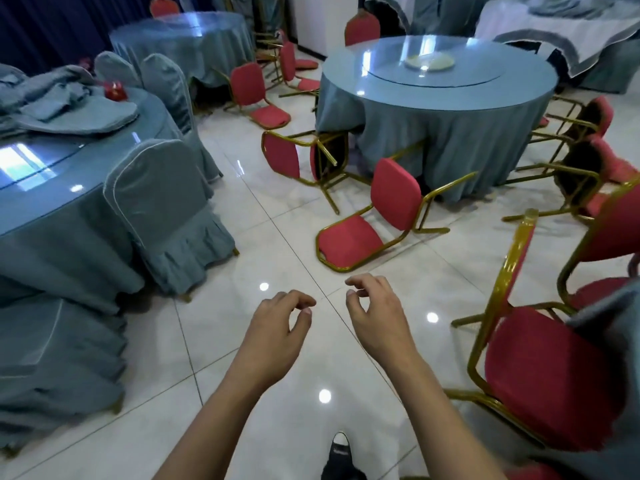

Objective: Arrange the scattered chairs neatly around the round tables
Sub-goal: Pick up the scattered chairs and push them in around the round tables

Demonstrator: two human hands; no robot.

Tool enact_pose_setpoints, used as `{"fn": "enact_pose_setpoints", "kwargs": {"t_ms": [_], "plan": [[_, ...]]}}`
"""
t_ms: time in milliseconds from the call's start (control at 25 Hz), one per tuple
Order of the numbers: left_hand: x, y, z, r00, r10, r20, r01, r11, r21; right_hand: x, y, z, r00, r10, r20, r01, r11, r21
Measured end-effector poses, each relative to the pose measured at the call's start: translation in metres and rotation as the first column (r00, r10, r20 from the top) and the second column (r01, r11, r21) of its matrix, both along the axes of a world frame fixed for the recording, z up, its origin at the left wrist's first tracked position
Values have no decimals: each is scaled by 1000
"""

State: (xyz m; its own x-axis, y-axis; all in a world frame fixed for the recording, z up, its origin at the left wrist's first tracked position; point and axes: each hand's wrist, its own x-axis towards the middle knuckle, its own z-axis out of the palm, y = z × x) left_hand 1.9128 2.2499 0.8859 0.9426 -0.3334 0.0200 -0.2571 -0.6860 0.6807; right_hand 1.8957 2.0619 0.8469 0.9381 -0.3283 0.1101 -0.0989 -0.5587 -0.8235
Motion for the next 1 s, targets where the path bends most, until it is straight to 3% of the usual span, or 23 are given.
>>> {"fn": "enact_pose_setpoints", "kwargs": {"t_ms": [120,360,760,920,1000], "plan": [[91,-12,4,999,20,47,-20,1000,5,92,-15,3,1000,21,20,-21,1000,-17],[243,-28,-11,999,42,-3,-42,999,7,239,-31,-9,998,58,-21,-59,997,-47],[536,-59,-21,987,-158,36,155,985,72,506,-52,-23,993,-114,-19,112,990,-87],[621,-93,-31,961,-271,60,259,952,163,563,-68,-39,987,-99,-127,54,946,-318],[665,-112,-42,937,-345,54,324,918,230,599,-83,-51,979,-130,-158,65,931,-359]]}}
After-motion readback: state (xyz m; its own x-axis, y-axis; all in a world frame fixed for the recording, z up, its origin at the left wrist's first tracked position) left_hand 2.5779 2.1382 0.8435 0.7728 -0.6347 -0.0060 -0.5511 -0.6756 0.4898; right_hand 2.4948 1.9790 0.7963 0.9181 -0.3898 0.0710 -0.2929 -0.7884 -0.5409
